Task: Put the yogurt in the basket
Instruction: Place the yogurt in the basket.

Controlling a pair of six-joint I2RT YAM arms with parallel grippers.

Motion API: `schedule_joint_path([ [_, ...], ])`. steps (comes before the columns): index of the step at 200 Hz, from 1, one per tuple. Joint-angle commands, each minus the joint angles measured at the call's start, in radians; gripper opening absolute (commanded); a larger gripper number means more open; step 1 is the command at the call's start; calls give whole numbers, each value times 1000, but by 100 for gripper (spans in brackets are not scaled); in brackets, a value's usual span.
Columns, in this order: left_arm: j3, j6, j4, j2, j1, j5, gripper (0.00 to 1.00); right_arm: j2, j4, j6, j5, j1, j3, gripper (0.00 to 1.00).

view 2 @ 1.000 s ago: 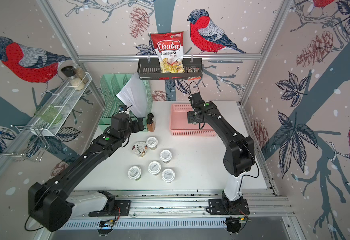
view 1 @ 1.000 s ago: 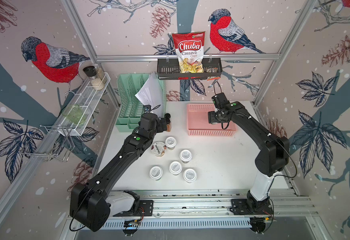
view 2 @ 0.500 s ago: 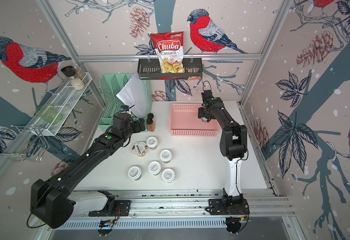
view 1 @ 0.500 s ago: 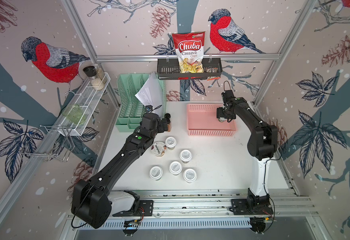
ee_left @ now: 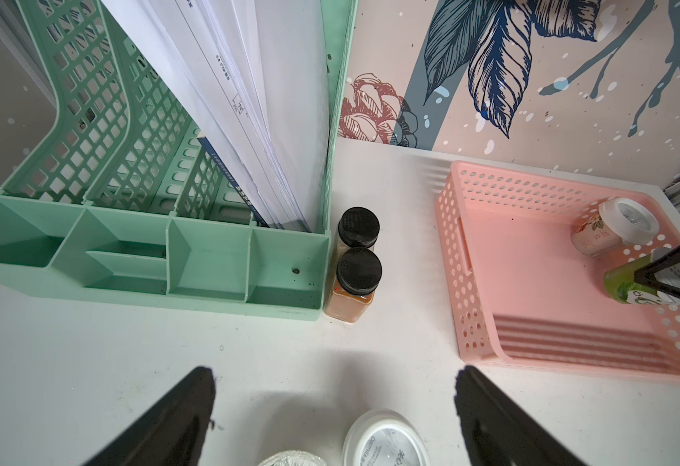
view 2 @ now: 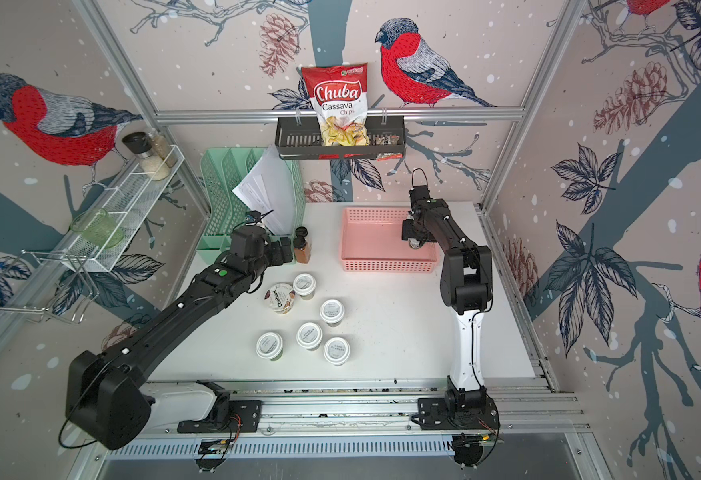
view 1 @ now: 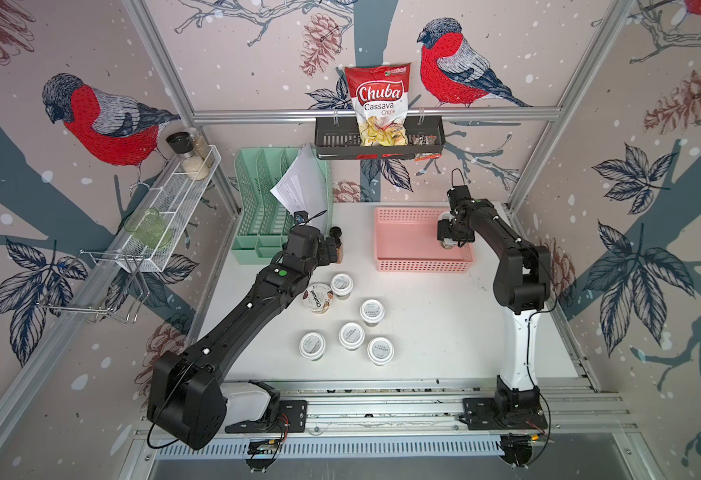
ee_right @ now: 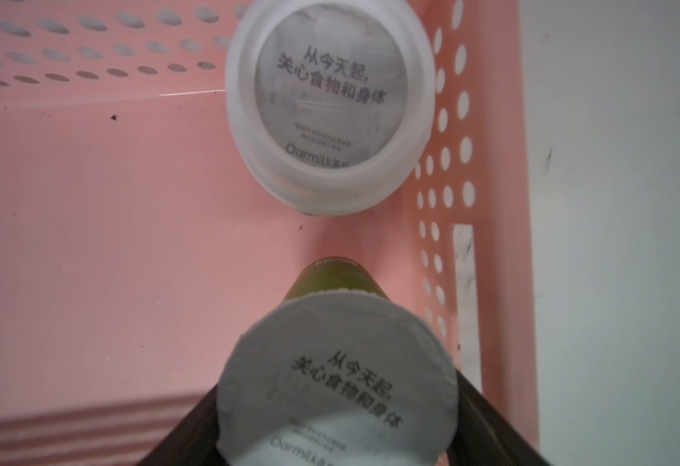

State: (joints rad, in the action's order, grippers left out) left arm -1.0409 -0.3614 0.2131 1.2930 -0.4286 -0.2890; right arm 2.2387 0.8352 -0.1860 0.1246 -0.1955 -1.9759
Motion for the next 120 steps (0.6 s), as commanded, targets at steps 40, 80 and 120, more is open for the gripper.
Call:
schedule_joint_path([
  [40,-10,12,-27,15,-3,-5,96,42,2,21,25,4,-45,76],
  [80,-14,14,-30,23,-2,-10,96,54,3,27,36,10,-53,77],
  [120,-14,14,-29,27,-2,-15,96,65,2,30,43,16,-55,78],
])
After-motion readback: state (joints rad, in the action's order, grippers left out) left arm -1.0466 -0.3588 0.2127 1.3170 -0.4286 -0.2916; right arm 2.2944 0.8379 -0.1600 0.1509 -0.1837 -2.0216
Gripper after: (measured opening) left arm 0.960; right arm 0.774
